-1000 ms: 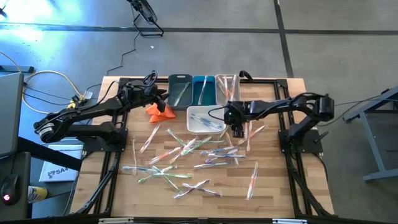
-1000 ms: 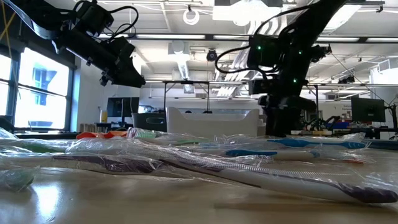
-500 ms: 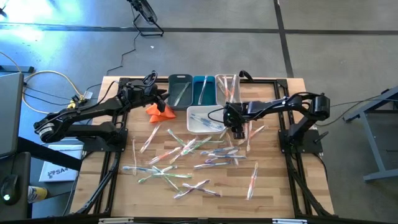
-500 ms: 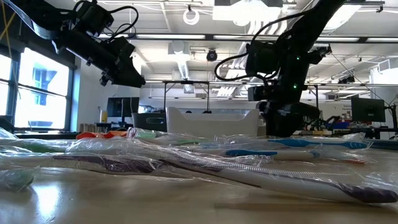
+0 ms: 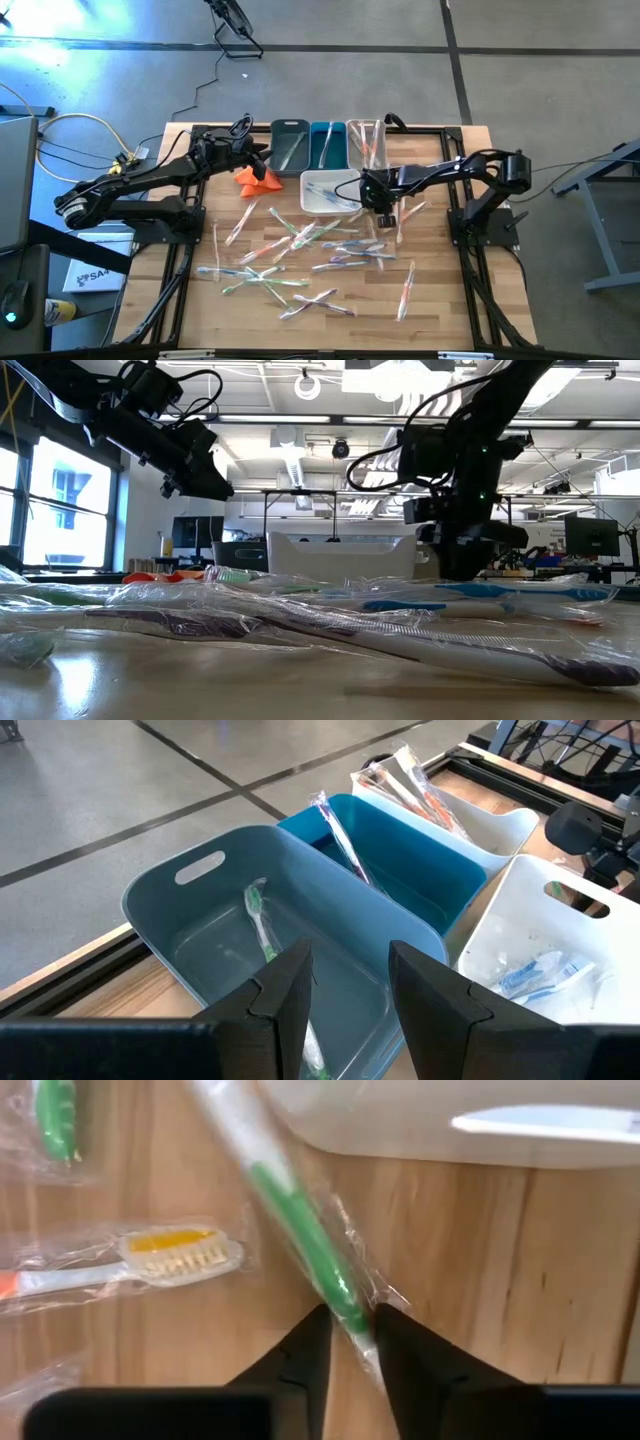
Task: Pick & Place Toothbrushes
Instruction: Put the green toothbrush into the dark blue bin
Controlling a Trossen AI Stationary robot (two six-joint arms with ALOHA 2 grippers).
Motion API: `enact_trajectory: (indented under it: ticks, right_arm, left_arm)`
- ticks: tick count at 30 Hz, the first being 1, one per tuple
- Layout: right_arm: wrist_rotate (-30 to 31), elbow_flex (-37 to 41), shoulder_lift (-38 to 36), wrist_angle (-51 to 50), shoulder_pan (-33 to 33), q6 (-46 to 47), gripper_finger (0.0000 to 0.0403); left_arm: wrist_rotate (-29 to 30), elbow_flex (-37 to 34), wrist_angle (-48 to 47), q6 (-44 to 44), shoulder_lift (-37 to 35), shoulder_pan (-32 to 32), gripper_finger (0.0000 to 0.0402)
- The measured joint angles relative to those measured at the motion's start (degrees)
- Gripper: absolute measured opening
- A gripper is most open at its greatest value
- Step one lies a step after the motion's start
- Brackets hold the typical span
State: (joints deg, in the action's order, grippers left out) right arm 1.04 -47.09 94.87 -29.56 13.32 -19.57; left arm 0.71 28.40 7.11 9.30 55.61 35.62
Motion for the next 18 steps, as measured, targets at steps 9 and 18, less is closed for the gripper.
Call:
enact_trajectory:
  ticks: [9, 18]
  right_arm:
    - [0.8, 0.0, 0.0, -0.4, -1.8, -0.3, 0.0012]
    - [1.0, 0.1, 0.0, -0.3, -3.9, -0.4, 0.0009]
  left_arm:
    - [0.0, 0.0, 0.0, 0.0, 0.0, 0.0, 0.0133]
    - [0.0, 0.0, 0.0, 0.0, 0.0, 0.0, 0.0133]
